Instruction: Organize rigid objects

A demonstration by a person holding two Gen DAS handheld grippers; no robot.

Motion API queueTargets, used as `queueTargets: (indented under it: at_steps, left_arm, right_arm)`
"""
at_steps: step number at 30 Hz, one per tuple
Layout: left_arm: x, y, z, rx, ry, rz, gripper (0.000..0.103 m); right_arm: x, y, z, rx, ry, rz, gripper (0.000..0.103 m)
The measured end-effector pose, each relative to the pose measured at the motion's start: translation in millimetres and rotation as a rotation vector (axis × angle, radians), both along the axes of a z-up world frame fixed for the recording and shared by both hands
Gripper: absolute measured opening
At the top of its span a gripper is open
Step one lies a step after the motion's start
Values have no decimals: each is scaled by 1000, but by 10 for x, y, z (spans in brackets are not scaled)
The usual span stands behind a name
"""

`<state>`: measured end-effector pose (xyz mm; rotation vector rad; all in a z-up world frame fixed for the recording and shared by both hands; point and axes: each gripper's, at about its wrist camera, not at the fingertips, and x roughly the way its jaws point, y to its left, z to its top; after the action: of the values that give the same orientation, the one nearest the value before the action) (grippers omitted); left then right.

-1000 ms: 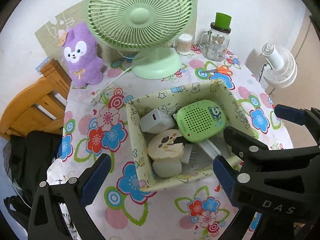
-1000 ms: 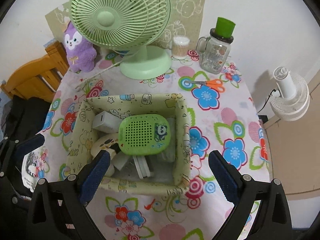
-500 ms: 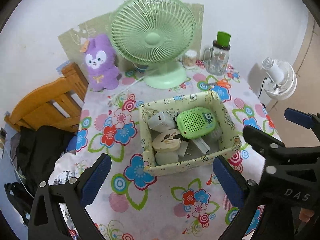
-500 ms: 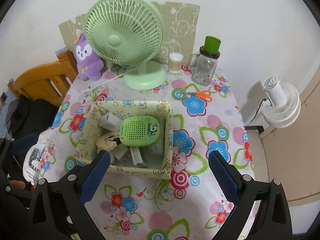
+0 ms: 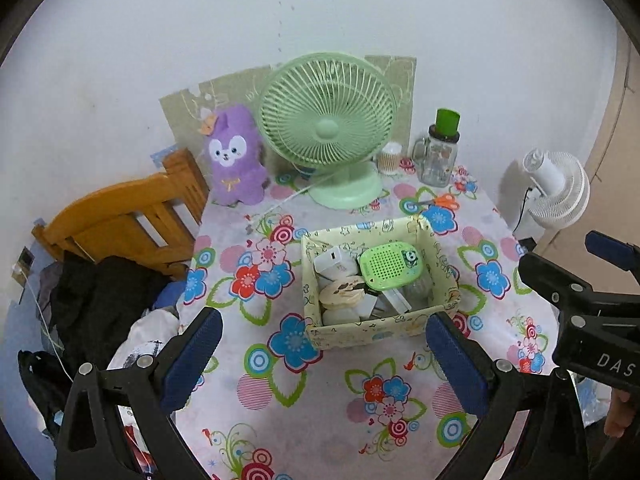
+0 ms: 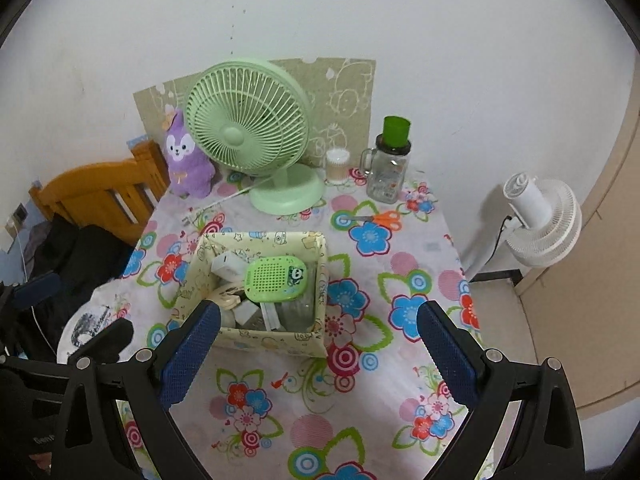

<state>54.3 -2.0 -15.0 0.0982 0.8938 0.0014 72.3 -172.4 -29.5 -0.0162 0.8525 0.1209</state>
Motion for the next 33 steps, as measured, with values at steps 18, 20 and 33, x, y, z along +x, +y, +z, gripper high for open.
queueTargets:
  at_steps: [18, 20, 33]
  left_arm:
    - [-473, -95, 417, -59, -153, 13, 103]
    - [-479, -101, 409, -64, -151, 11, 103]
    - [-522, -130, 411, -63, -155, 9, 103]
  right_arm:
    - [-526, -160, 386, -2, -121, -63, 100]
    - [-553, -176, 379, -1, -118, -70, 100]
    - [-608, -205, 362, -2, -132, -69, 100]
